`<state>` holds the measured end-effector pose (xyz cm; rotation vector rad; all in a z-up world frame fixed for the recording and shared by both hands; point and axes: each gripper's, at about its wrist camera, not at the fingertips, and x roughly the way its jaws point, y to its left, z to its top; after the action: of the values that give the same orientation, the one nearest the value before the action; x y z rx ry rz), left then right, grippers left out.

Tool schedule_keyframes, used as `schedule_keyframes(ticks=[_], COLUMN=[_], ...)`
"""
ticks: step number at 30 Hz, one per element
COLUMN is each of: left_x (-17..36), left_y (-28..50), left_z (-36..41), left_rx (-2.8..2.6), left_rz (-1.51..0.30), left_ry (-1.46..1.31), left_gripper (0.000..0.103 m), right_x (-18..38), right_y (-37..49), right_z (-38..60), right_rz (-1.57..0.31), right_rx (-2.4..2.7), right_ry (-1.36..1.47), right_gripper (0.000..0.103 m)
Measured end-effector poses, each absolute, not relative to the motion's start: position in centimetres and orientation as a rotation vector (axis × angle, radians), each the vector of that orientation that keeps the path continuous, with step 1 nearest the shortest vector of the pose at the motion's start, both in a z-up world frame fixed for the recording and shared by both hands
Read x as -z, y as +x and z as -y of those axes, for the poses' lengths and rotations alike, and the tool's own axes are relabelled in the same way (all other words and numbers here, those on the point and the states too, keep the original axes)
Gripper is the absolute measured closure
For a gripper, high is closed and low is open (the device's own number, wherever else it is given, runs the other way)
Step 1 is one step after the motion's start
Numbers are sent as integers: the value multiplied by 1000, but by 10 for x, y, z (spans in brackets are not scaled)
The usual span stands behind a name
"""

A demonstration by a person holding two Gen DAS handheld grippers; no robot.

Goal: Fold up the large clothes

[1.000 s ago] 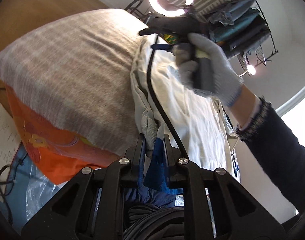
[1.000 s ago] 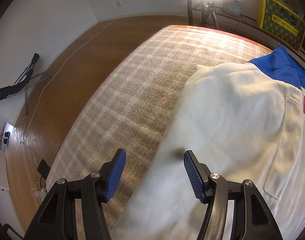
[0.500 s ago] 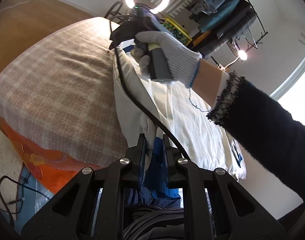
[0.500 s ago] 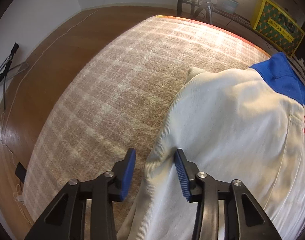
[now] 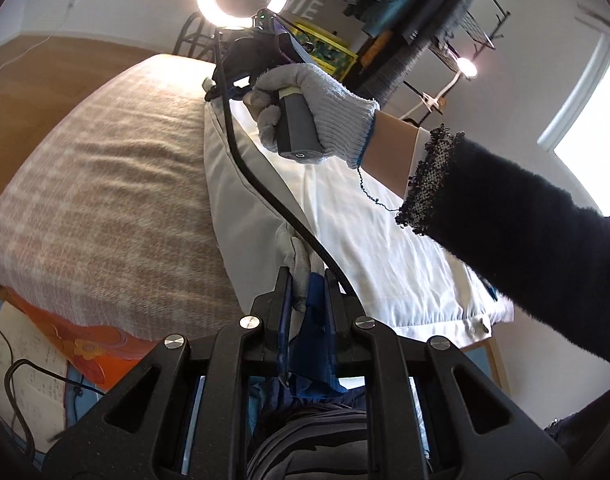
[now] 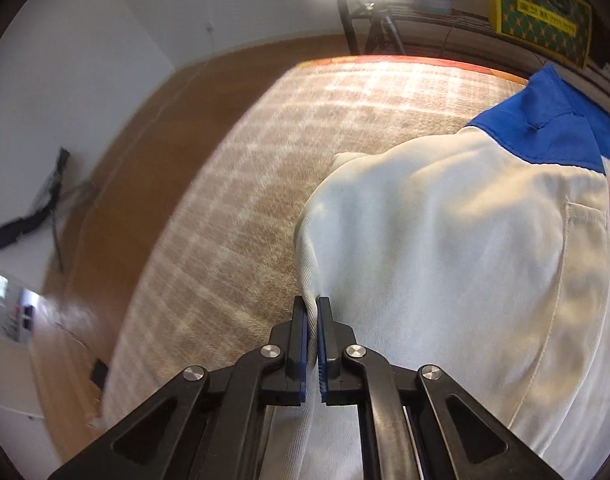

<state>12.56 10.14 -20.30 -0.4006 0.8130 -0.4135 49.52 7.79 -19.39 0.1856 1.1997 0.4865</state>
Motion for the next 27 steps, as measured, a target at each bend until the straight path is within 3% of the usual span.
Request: schedule_keyframes(ticks=[15,27], left_x=[175,187], left_y=[117,127], left_z=[-18,51], left_rx=[575,647], left_rz=[-853,-954], left_ry=[-196,-35], left_gripper=[91,91], right_x=[139,179], right_y=[468,454], right_z=[60,162], right_rz=[-1022,-1058], right_rx=[-522,-366], right_ry=[467,571], right_gripper=[102,102])
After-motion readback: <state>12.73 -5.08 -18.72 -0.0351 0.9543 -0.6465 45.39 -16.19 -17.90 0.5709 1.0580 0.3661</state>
